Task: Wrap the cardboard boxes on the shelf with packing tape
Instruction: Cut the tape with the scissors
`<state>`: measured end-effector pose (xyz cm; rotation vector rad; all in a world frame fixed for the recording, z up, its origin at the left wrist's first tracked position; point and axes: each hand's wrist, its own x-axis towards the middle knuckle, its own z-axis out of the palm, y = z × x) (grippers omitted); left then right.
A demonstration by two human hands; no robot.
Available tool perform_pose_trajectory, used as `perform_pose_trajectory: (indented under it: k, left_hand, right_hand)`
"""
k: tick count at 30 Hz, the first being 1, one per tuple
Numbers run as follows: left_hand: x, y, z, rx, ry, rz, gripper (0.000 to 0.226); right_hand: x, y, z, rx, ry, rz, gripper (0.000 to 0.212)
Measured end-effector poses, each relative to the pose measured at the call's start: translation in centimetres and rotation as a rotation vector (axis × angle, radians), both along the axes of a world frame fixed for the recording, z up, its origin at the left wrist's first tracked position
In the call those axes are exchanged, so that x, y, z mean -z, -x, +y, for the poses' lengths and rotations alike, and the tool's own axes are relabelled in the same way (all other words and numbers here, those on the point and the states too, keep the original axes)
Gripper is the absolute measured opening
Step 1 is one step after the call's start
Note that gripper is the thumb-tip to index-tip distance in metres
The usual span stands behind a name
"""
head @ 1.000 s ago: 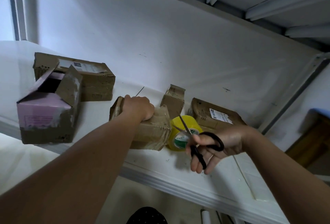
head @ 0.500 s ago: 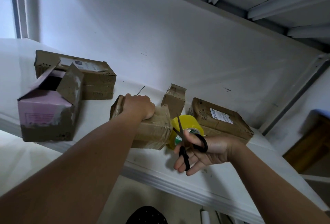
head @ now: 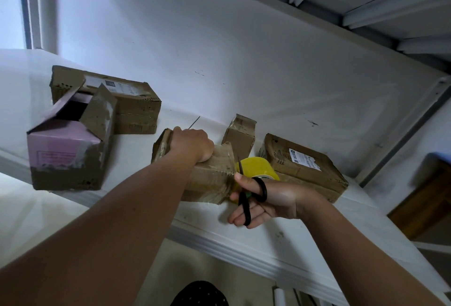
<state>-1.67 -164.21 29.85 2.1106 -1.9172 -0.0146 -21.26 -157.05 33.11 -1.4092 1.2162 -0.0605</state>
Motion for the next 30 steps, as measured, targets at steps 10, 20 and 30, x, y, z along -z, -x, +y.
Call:
perform_pose_trajectory:
  k: [10, 20, 30]
  left_hand:
    - [0.1, 0.0, -0.1, -0.010, 0.003, -0.002, 0.032]
    - [0.1, -0.1, 0.0, -0.010, 0.003, 0.002, 0.028]
    - [0.0, 0.0, 0.0, -0.007, 0.005, 0.000, 0.034]
  right_hand:
    - [-0.2, -0.6, -0.1, 0.060, 0.002, 0.012, 0.056]
    - [0.3, -1.0, -0.3, 0.095, -0.009, -0.029, 0.050]
    - [0.2, -1.3, -0.7, 0.114, 0.001, 0.000, 0.042]
